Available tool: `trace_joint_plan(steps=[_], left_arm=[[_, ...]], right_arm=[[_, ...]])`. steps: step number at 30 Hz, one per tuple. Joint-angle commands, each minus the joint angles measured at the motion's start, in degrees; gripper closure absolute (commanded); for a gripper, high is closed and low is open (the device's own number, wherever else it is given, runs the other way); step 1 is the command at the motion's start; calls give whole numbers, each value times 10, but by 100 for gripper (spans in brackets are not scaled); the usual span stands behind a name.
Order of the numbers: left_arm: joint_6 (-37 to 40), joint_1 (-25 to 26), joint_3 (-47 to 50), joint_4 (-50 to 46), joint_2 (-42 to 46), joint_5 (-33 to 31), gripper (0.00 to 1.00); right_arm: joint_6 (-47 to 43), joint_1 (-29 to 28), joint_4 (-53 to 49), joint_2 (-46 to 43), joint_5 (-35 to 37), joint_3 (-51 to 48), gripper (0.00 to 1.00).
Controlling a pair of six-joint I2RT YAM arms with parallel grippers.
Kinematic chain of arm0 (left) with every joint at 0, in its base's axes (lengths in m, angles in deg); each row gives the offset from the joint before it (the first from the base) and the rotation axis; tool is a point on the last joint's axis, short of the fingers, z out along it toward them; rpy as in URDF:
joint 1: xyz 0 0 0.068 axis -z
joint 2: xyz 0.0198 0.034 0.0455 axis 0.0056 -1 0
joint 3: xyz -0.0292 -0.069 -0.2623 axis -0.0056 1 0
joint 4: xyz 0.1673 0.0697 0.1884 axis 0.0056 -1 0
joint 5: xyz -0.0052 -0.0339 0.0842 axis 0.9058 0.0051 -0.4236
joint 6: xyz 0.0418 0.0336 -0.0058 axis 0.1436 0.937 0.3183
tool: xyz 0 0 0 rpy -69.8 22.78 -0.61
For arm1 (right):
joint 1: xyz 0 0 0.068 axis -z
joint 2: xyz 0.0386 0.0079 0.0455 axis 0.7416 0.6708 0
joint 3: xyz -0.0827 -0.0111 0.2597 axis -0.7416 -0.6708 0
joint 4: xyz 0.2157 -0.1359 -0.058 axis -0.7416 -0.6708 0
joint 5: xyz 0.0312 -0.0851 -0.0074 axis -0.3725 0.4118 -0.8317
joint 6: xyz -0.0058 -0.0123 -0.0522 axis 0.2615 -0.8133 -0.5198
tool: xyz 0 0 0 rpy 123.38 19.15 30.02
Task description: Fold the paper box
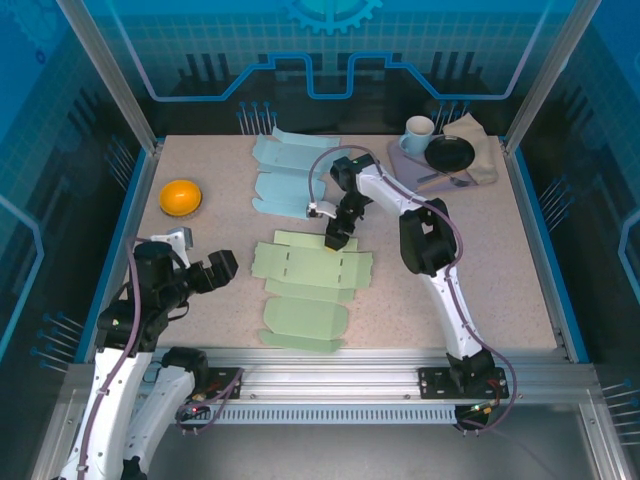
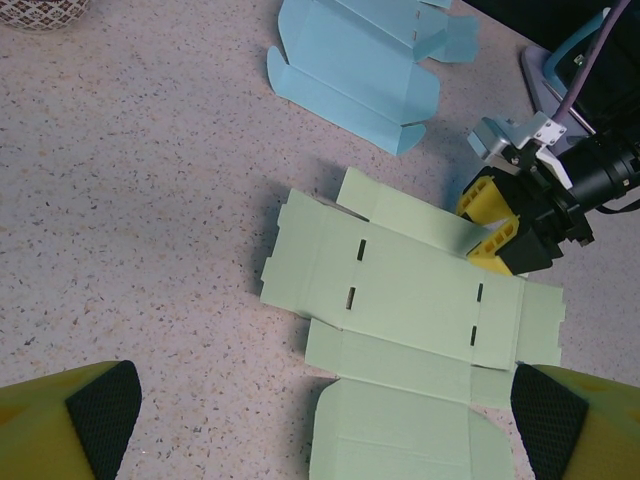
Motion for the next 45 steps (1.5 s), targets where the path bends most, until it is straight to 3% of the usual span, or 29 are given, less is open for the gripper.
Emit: trace_joint_plan(steps=[1, 15, 30, 33, 37, 45], left_arm=[[6, 4, 4, -6, -2, 4, 1], [5, 5, 5, -7, -2, -1, 1], [6, 5, 5, -7, -3, -4, 1], [5, 5, 5, -7, -3, -5, 1], [4, 5, 3, -8, -4, -6, 1], [-19, 5, -26, 14, -30, 12, 1]], right_arm=[[-22, -11, -28, 16, 6, 12, 49], [-40, 2, -47, 28, -15, 25, 53], [-51, 3, -38, -23, 5, 7, 87], [-54, 2, -33, -54, 14, -7, 100], [-56, -5, -7, -132, 50, -53, 100], [-158, -15, 42, -401, 97, -209, 100]])
